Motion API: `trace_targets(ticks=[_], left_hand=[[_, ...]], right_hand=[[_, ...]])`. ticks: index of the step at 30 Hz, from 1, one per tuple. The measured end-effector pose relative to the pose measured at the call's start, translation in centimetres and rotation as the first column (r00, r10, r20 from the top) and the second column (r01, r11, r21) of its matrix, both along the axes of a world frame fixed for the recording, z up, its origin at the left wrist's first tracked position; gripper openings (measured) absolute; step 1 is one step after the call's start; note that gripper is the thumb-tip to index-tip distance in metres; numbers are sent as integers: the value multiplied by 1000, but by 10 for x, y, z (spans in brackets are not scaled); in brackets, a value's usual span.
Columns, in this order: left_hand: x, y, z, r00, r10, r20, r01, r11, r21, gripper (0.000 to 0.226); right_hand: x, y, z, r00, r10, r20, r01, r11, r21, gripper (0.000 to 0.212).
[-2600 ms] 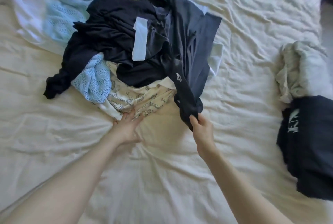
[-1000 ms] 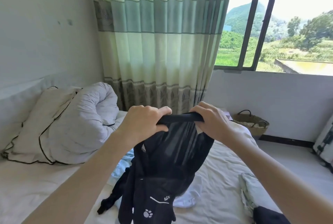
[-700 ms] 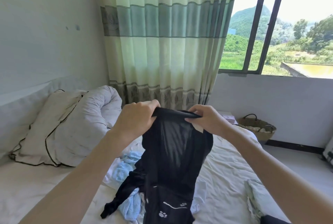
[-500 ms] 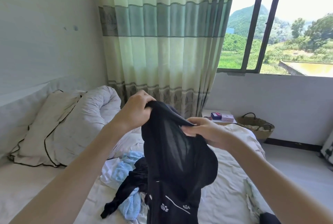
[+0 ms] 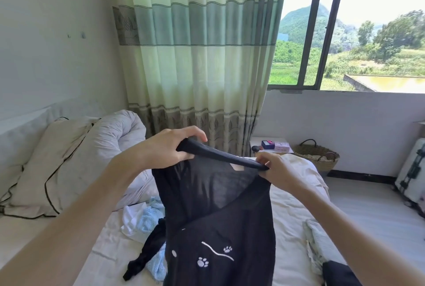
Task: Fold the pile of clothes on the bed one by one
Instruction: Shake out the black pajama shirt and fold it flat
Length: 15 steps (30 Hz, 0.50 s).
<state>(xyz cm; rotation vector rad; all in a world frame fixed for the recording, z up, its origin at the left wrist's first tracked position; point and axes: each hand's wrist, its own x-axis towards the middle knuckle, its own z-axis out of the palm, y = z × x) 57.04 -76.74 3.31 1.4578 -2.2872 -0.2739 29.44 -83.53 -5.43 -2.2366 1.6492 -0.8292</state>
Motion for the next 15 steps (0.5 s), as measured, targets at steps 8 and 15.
trace_targets(ticks=[8,15], left_hand=[[-8,-1,5,873,477,-102,-459,734,-501,27],[14,-17,-8,811,421,-406,-520,837,-170,13]], right_hand=[[-4,-8,0,999,-1,42,10,977,-212,15],[-9,-5,35,989,-6,146,22,994,-107,28]])
